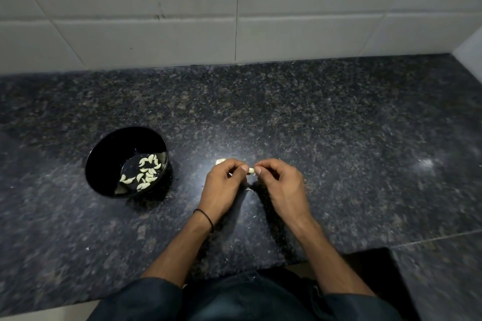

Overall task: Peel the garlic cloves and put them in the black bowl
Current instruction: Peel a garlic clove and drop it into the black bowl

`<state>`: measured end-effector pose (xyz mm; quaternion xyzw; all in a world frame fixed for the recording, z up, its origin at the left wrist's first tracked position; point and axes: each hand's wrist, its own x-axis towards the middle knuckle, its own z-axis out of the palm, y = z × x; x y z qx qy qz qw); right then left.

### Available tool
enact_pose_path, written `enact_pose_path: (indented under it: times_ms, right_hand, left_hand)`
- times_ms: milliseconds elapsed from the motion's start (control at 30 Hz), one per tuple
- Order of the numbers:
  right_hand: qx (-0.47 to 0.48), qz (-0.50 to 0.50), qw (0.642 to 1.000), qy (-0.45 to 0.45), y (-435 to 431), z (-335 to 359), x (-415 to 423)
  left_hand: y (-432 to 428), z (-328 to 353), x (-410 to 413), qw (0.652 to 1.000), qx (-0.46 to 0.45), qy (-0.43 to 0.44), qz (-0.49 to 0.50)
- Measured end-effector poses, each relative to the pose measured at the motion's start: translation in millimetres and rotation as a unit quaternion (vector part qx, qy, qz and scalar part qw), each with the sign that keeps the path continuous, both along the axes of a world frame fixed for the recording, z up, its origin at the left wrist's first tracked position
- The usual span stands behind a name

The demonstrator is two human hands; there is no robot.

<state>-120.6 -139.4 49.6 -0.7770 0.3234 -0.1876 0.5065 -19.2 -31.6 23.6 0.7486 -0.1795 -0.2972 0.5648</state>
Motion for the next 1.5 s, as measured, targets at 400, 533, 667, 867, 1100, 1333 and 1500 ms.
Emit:
enact_pose_path:
  times_ms: [400, 533, 667, 867, 1100, 1333, 1500]
  right_hand:
    - [-0.041, -0.007, 0.999, -0.008, 4, -5, 1]
    - [-0.107, 0.011, 0.994, 0.009, 5, -4, 4]
    - [-0.131, 0.028, 0.990, 0.043, 8, -3, 7]
    - [-0.093, 0.019, 0.992, 0.079, 10, -1, 10]
    - [-0.019, -0.020, 0.998, 0.048, 4, -6, 5]
    - [0.043, 0.010, 0.999, 0.029, 6, -4, 4]
    - [0.012, -0.020, 0.999, 0.037, 5, -4, 5]
  left_hand:
    - [-3, 18, -3, 0.965, -0.086, 0.248, 0.024]
    - [-5, 20, -2, 0.959, -0.097, 0.264, 0.033]
    - [-5, 21, -2, 0.961, -0.092, 0.259, 0.034]
    - [-4, 20, -3, 0.967, -0.093, 0.238, 0.017]
    - [-3, 15, -4, 0.993, -0.039, 0.114, -0.002]
    - [-2, 6, -4, 0.999, -0.022, 0.045, -0.017]
    - [0, 4, -6, 1.000, -0.004, -0.005, -0.028]
